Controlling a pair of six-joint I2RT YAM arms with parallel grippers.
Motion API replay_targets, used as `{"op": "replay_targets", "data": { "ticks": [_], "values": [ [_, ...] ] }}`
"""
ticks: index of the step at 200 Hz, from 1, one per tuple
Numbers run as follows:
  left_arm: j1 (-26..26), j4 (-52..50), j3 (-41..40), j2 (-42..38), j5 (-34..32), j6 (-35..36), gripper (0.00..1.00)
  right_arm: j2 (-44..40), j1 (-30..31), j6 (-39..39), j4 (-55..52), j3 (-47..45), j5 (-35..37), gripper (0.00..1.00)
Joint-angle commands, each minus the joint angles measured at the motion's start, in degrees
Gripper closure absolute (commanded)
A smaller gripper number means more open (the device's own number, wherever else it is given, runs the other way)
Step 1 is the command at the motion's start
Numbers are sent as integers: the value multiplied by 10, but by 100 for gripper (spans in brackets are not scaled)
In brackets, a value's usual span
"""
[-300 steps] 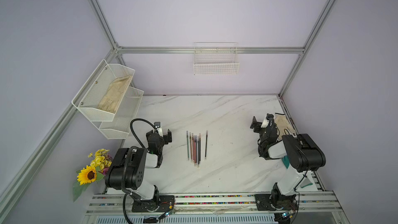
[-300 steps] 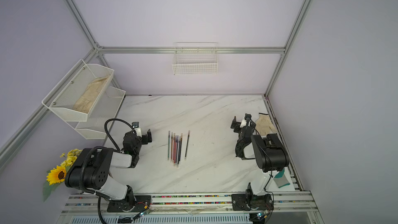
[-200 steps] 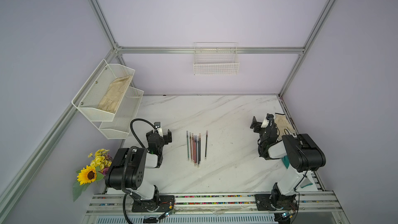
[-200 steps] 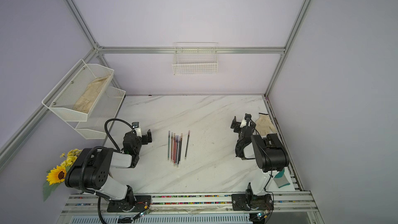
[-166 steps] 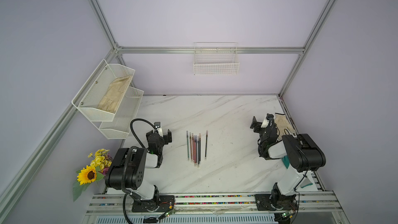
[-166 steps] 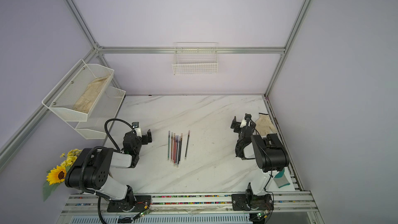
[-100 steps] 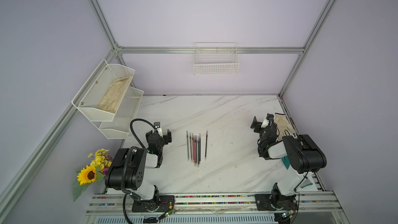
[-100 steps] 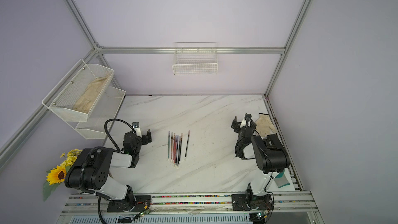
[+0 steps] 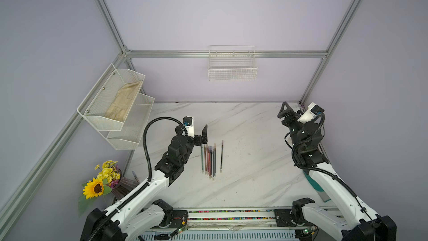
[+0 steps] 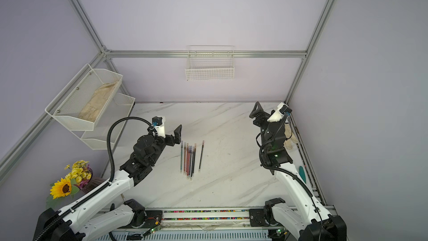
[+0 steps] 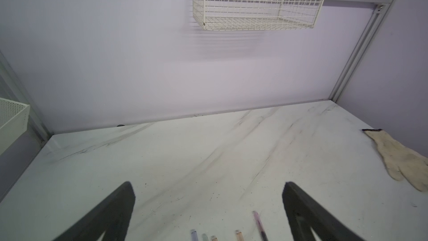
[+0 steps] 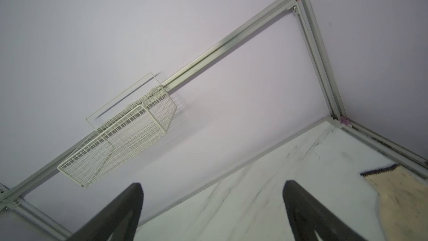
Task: Remove the protective cover of the pencils
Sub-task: Pick up the pencil from the center of the board.
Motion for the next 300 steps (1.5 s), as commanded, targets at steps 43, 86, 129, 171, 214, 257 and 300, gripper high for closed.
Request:
{"op": "replay_targets", "data": {
  "ticks": [43, 86, 129, 171, 214, 257, 300],
  "values": [
    [0, -200, 205, -4, 41, -36, 0, 51, 98, 20, -350, 42, -216, 3],
    [14, -216, 278, 82, 66, -25, 0, 149, 300, 83, -316, 68, -96, 4],
    [54, -246, 318, 161, 91, -10, 0, 389, 368, 96, -339, 210, -83, 7],
    [125, -311, 348, 187, 148, -3, 0, 530, 377, 101, -314, 299, -107, 20],
    [164, -304, 342, 194, 229, -51, 0, 567, 372, 118, -322, 334, -44, 60],
    [197, -303, 348, 202, 284, -80, 0, 596, 331, 112, -355, 373, -43, 66],
    [209, -298, 342, 194, 288, -81, 0, 707, 324, 124, -532, 527, 52, 72]
  ]
}}
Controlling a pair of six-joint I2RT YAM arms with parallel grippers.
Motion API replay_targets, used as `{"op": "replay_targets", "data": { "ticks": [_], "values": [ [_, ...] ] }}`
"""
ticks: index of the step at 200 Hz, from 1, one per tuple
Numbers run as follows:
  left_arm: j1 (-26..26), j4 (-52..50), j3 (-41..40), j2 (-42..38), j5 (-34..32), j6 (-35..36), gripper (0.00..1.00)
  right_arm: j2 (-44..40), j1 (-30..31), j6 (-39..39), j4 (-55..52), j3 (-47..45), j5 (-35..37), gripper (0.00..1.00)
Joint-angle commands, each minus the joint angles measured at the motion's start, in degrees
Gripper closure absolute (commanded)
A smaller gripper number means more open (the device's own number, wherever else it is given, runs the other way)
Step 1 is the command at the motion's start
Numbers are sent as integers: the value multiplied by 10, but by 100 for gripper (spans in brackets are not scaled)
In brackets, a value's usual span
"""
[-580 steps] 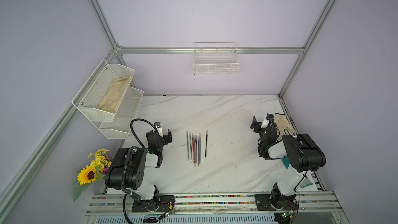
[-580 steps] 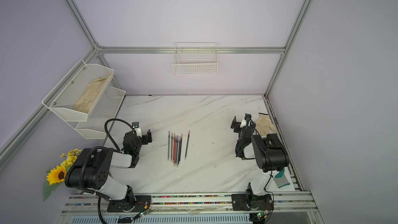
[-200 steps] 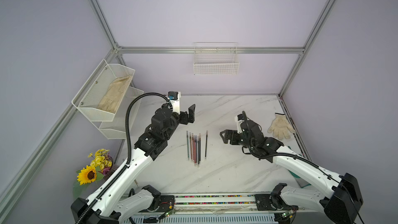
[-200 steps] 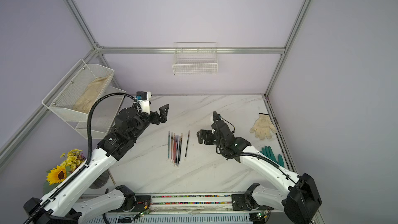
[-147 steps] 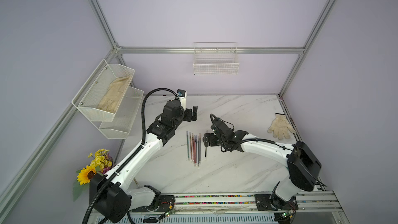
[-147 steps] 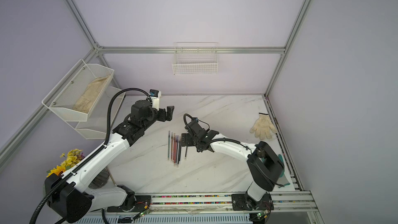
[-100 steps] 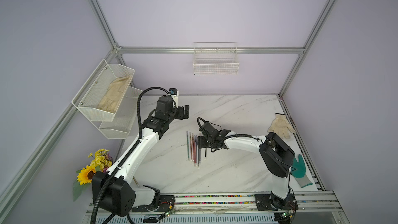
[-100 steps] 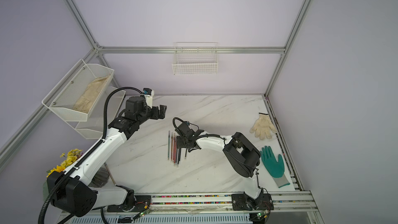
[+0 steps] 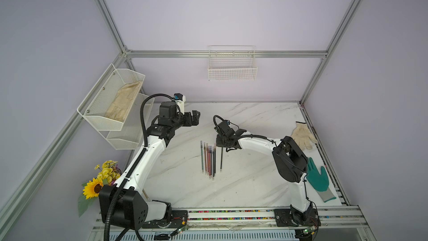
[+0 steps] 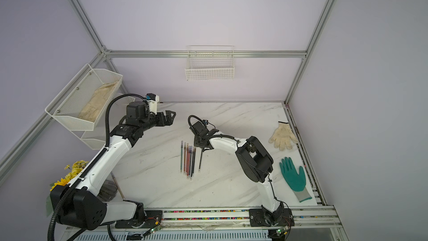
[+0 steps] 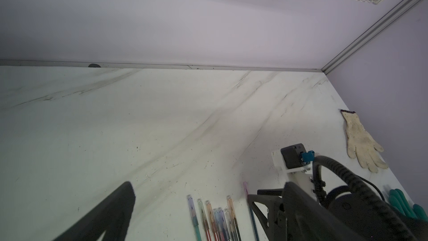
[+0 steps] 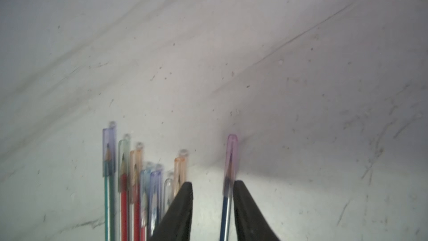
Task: Remove the protective cover of the pencils
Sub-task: Pick up the pencil from the center of the board.
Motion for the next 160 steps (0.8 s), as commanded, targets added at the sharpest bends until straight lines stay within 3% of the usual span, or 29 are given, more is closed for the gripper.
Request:
{"op": "replay_targets", "data": {
  "ticks": [1, 28, 160],
  "values": [
    [3, 7, 51, -9, 26, -9, 0, 64, 3, 19, -134, 78, 73, 72],
    [5, 7, 52, -9, 37, -12, 0, 102, 4, 16, -165, 121, 50, 76],
    [17, 10, 51, -6, 44, -20, 0, 71, 8, 43, -130, 60, 36, 76]
  ]
}}
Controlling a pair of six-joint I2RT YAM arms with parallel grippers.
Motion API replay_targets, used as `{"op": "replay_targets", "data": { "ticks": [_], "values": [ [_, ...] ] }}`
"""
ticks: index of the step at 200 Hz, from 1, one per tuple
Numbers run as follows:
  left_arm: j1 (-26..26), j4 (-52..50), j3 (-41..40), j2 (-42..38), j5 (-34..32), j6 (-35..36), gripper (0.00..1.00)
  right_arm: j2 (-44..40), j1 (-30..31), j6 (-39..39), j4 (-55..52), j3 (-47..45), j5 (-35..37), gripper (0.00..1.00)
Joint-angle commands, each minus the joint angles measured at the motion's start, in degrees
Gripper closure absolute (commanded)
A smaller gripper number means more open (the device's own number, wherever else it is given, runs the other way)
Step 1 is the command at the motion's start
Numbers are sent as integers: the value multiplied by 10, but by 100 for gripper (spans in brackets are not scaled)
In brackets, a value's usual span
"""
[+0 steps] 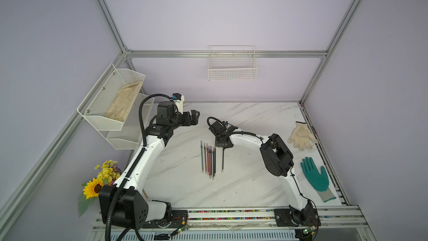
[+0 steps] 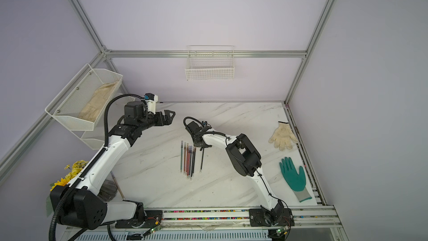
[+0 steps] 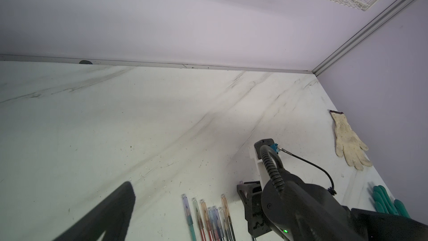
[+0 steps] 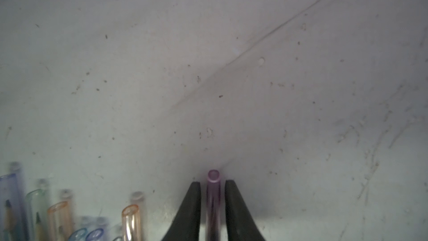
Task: Remove the protective cover of the pencils
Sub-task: Pick up the pencil from the center of the board.
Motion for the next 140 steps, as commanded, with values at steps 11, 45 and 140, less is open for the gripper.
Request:
{"op": "replay_targets", "data": {
  "ticks": [11, 45, 140],
  "values": [
    [5, 11, 49, -6, 13, -10, 0, -15, 5, 25, -24, -33, -5, 76],
    [5, 11, 48, -3, 14, -11, 0, -18, 14, 30, -25, -39, -4, 81],
    [6, 11, 48, -8, 12, -10, 0, -33, 18, 55, -36, -46, 6, 93]
  ]
}}
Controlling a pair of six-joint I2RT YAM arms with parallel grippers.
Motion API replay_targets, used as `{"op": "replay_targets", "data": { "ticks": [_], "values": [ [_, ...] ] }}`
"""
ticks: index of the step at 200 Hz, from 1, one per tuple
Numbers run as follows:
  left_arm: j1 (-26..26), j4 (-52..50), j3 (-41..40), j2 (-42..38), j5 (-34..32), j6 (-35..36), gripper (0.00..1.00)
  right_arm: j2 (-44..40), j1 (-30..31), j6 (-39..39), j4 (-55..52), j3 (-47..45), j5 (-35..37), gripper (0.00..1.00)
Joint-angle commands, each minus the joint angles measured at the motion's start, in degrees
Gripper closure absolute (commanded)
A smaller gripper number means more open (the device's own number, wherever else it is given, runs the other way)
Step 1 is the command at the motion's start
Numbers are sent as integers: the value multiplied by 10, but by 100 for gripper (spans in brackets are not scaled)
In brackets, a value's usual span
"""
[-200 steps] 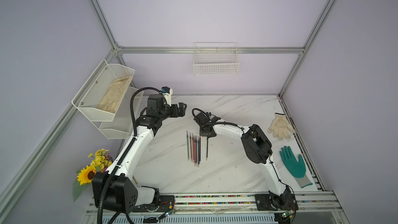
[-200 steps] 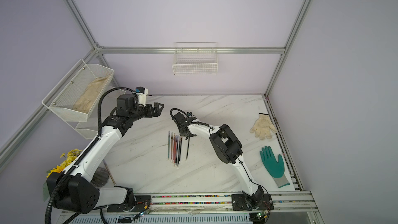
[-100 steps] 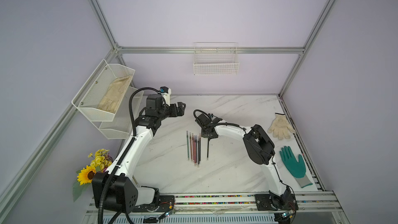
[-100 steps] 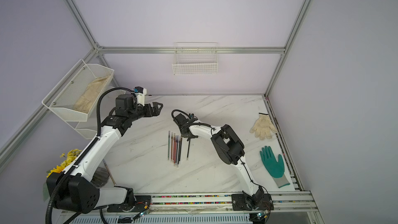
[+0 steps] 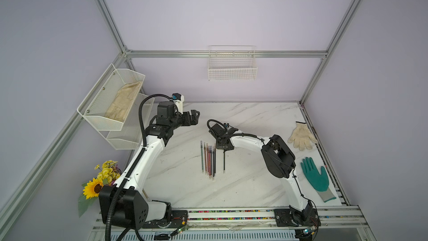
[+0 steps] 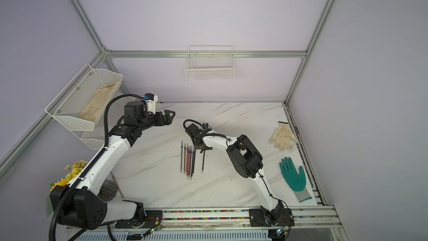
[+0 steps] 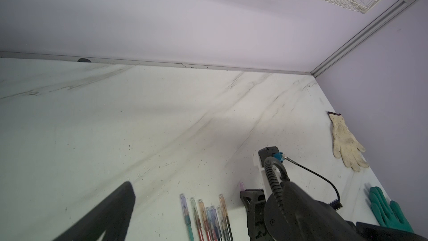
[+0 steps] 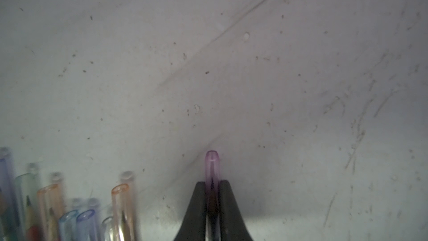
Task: Remove the protective cover of the pencils
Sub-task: Pick up the pencil from the center of the board.
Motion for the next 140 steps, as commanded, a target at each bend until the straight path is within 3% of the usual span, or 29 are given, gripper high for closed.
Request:
{"op": "replay_targets", "data": {
  "ticks": [1, 63, 111, 140],
  "values": [
    [6, 10, 48, -8, 11, -5, 0, -14, 5, 24, -34, -17, 0, 93],
    [6, 12, 48, -1, 18, -4, 0, -48, 0, 19, -33, -5, 16, 97],
    [6, 0, 52, 16, 26, 4, 0, -90, -40, 8, -32, -13, -3, 98],
    [5, -8, 65, 62, 79, 0, 2, -129, -80, -14, -26, -18, -24, 98]
  ]
}}
